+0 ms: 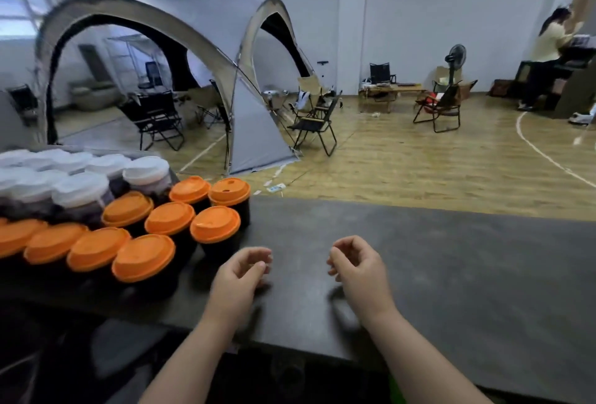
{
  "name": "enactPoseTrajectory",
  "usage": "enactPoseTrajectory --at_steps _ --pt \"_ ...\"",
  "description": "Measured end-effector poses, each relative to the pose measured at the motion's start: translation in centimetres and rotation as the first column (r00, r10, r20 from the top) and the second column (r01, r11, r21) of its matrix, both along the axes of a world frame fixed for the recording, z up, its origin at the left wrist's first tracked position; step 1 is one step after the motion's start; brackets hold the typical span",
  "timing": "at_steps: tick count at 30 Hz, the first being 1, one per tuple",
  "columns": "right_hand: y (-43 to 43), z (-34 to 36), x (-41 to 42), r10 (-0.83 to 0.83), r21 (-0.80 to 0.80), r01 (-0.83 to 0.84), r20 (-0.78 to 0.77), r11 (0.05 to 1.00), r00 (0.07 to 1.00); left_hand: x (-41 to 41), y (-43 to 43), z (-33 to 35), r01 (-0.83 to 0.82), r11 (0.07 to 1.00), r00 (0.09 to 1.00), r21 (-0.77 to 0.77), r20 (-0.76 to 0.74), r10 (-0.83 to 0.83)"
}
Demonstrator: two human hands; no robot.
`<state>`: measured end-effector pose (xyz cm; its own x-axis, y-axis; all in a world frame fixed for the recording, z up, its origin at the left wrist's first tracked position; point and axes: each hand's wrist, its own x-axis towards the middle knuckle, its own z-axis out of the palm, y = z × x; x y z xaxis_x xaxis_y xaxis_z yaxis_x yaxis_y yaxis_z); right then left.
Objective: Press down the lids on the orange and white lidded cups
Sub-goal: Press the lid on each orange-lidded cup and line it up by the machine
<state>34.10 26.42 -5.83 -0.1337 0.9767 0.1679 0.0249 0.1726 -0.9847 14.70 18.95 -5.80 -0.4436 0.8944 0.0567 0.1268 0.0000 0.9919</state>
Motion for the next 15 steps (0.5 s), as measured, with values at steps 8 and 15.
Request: enactPoseTrajectory --at_steps 8,15 --pt "0.5 -0.7 -11.7 0.207 -0.011 -0.209 0.199 0.978 0.958 -6.3 -1.4 -2.4 -0.304 0.951 0.953 -0.061 -0.014 0.304" --pt "0.1 -1.1 -14.9 0.293 0.041 -0.325 0.338 0.945 0.894 -6.9 -0.6 -1.9 -0.219 0.972 0.975 -0.090 -0.040 0.216"
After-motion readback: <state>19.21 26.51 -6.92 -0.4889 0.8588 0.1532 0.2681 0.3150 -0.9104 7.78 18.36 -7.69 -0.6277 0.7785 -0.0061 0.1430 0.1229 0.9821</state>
